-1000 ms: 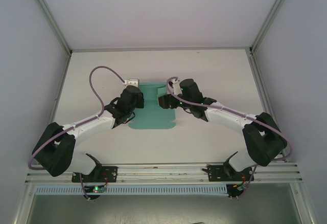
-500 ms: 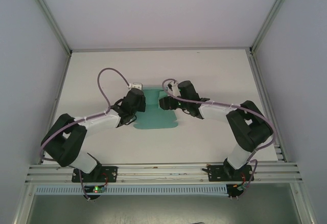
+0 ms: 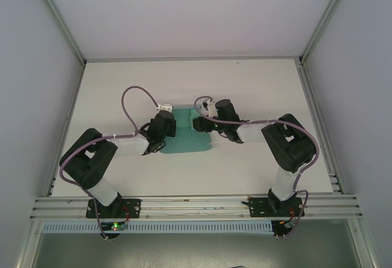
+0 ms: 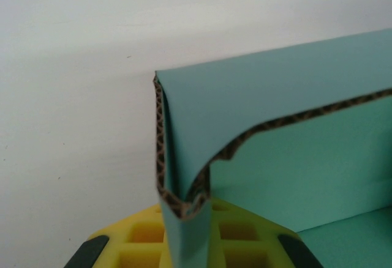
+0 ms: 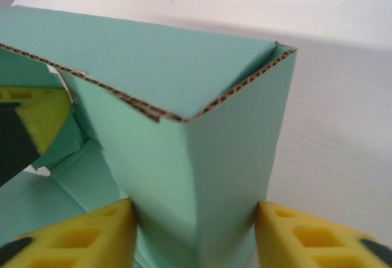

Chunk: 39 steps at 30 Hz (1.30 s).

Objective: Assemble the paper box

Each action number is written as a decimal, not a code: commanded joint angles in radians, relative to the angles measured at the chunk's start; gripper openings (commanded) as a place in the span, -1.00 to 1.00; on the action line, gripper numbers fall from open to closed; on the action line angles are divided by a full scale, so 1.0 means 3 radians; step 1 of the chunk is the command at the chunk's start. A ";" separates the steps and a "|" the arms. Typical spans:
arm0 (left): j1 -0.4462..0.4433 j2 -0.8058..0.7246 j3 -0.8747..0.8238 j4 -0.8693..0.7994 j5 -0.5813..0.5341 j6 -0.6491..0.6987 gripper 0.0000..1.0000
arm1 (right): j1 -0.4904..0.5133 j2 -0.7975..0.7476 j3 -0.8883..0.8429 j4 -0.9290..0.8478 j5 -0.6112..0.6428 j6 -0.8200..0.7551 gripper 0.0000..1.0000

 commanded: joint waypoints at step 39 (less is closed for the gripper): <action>-0.0371 -0.0200 0.0031 -0.0356 -0.0381 -0.0121 -1.00 | 0.0242 -0.0024 -0.0074 -0.0486 0.2810 0.0545 -0.55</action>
